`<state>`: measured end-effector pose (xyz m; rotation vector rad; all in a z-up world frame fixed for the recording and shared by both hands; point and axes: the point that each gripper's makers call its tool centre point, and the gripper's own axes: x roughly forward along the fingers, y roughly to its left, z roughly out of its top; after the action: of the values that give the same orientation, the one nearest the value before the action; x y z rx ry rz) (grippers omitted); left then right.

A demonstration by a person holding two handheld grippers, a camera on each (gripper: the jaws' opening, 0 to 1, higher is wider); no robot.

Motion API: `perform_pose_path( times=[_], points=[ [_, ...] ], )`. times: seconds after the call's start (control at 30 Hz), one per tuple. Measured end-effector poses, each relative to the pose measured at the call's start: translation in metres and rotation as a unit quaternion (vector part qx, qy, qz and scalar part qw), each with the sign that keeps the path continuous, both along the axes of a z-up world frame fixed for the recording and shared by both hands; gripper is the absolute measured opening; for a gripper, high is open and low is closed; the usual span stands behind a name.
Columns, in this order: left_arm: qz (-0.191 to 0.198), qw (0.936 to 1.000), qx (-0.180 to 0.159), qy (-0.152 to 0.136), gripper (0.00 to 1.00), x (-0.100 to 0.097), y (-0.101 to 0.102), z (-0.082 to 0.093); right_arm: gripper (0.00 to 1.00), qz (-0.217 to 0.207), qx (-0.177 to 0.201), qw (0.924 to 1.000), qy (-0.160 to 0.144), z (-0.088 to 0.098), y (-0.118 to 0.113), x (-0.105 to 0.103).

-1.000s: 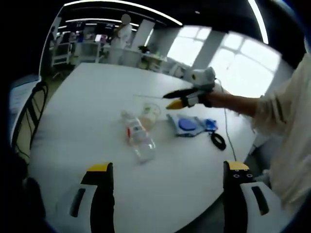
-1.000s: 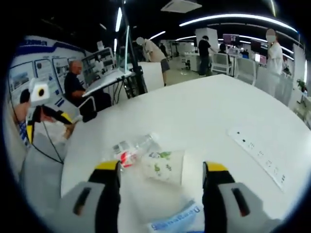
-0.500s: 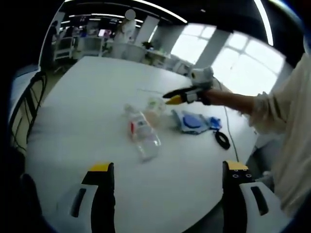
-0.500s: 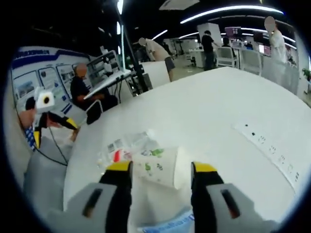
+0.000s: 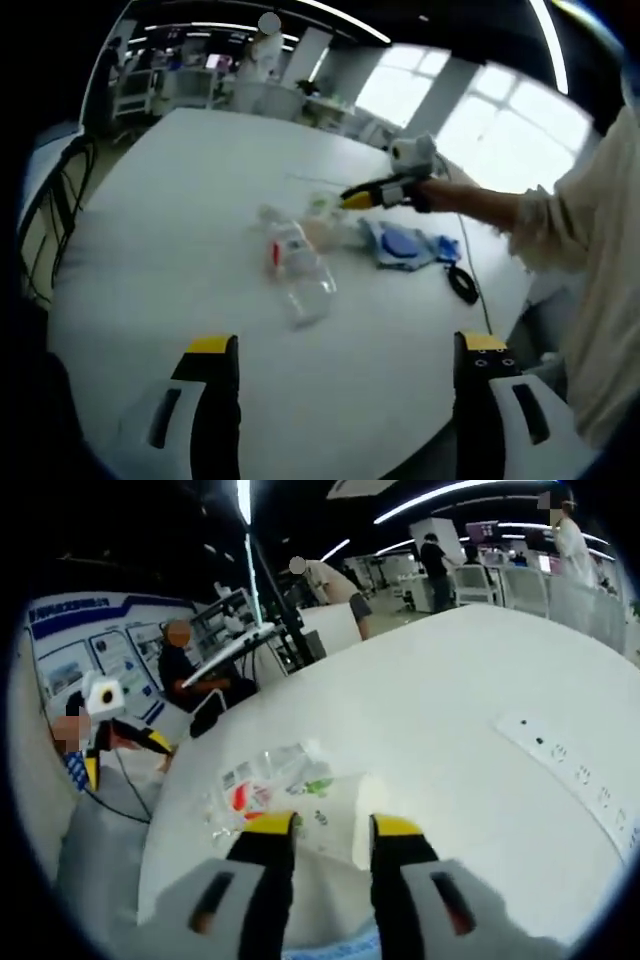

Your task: Arrange the tabletop items into an orderly group along one side of the table until the central work area is clear of visible clutter.

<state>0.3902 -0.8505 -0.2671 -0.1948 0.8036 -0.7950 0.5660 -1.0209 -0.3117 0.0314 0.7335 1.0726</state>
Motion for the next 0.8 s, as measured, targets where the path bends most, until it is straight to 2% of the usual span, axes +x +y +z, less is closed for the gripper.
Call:
perform_pose_path(
  times=[0.23, 0.4, 0.57, 0.8],
  points=[
    [0.003, 1.0, 0.0, 0.003, 0.83, -0.001, 0.001, -0.003, 0.11, 0.021, 0.002, 0.9997, 0.01, -0.004, -0.001, -0.007],
    [0.001, 1.0, 0.001, 0.004, 0.82, -0.003, 0.0, -0.004, 0.09, 0.033, -0.004, 0.9993, 0.015, -0.008, -0.002, -0.011],
    [0.0, 1.0, 0.001, 0.007, 0.81, -0.005, -0.001, -0.006, 0.0, 0.055, 0.0, 0.9983, 0.02, -0.007, 0.0, -0.022],
    [-0.002, 1.0, -0.001, 0.007, 0.8, -0.006, -0.003, -0.006, 0.0, 0.067, -0.01, 0.9976, 0.013, -0.007, -0.001, -0.028]
  ],
)
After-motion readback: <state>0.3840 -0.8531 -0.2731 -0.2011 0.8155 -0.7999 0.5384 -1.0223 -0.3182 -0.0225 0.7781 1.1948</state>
